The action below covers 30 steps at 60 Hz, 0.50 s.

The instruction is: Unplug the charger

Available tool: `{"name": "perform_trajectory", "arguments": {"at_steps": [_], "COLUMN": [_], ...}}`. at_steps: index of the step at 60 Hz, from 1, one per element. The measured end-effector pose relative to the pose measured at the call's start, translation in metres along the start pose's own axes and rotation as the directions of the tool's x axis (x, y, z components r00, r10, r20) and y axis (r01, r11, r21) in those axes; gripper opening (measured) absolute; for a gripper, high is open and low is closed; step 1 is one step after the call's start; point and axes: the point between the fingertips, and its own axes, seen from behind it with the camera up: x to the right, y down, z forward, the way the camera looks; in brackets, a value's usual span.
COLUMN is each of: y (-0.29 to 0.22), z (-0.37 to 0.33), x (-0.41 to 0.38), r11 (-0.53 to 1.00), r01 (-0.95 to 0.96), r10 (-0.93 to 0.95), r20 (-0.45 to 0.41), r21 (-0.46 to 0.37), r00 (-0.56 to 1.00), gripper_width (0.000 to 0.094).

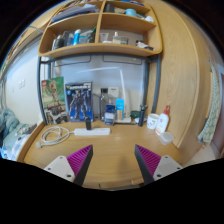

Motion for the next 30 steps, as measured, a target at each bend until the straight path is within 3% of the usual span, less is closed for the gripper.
{"name": "perform_trajectory", "arguments": {"at_steps": [16, 30], "y": [0.066, 0.039], "z": [0.088, 0.220], "x": [-0.086, -0.140], "r11": [0.991, 0.991], "r01": [0.078, 0.132], "r10": [-0.062, -0.119], "r20": [0.145, 0.232], "r21": [-0.106, -0.039], "r00": [0.988, 0.965], "gripper_width": [0.0867, 0.0868]}}
